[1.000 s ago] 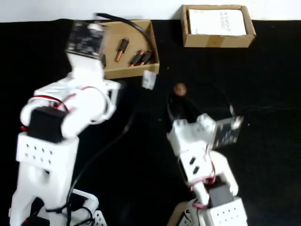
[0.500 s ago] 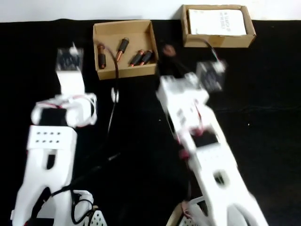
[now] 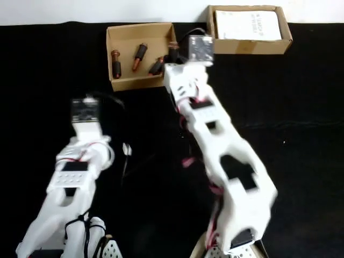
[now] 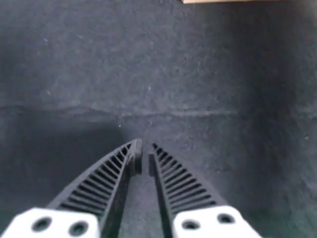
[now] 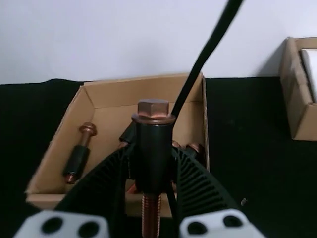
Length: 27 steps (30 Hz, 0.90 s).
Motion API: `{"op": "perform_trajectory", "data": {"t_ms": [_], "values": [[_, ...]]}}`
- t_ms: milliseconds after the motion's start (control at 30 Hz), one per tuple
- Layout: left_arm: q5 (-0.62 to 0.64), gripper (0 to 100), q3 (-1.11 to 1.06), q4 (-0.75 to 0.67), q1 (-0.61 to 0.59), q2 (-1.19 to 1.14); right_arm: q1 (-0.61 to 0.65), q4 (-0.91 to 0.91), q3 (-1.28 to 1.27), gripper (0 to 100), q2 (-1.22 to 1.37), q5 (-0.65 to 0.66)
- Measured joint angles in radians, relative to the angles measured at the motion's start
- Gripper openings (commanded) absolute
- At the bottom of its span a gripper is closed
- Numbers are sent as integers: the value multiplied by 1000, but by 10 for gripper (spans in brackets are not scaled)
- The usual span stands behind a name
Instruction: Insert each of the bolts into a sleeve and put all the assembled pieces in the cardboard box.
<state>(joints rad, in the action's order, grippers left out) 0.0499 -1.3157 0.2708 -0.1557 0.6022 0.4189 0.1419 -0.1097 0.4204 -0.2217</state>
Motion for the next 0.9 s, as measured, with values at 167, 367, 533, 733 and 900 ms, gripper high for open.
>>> {"op": "perform_trajectory", "data": {"t_ms": [167,367,533,733,900], "values": [[0,40,-3,-17,-2,0,8,0,192,6,172,0],[0,39,-3,-17,-2,0,20,0,307,6,282,0],[0,40,-3,-17,-2,0,25,0,381,6,358,2],[0,40,-6,-17,-2,0,25,0,486,6,450,5],[0,40,-6,-17,-2,0,25,0,540,6,508,69]]}}
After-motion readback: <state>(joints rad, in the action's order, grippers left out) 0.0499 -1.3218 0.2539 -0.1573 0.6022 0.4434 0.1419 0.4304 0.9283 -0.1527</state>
